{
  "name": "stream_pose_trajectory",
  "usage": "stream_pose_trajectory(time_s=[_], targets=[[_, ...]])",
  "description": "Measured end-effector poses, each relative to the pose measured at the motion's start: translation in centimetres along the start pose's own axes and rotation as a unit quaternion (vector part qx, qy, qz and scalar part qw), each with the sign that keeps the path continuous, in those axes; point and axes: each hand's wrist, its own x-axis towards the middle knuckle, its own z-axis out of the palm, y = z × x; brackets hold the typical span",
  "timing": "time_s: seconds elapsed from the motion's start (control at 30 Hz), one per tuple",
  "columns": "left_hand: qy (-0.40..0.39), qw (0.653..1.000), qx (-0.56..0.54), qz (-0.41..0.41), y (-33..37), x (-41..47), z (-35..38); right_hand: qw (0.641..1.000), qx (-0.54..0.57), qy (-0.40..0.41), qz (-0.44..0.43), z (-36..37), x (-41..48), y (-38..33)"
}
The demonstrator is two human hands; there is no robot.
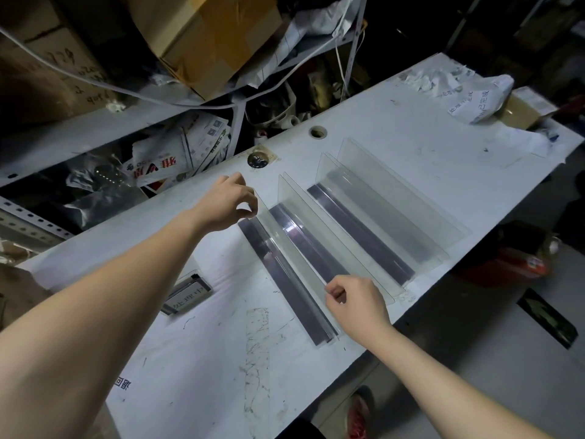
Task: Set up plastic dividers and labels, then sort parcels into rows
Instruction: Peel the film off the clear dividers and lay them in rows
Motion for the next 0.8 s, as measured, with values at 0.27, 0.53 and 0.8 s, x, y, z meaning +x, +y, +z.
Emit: stream_pose_trajectory(time_s=[0.27, 0.53, 0.8], targets=[[0.01, 1.0, -0.013, 0.0, -0.1, -0.2, 0.1, 1.0, -0.013, 0.003, 0.001, 0.0, 0.0, -0.1], [0.023, 0.995, -0.097, -0.005, -0.1, -0.3, -3.1, 1.0, -0.016, 0.019, -0.017, -2.0, 0.1, -1.0], [0.051, 0.997, -0.062, -0.016, 0.6, -1.4, -11.0, 0.997, 0.012, 0.037, -0.067, -6.8, 0.4, -4.0]])
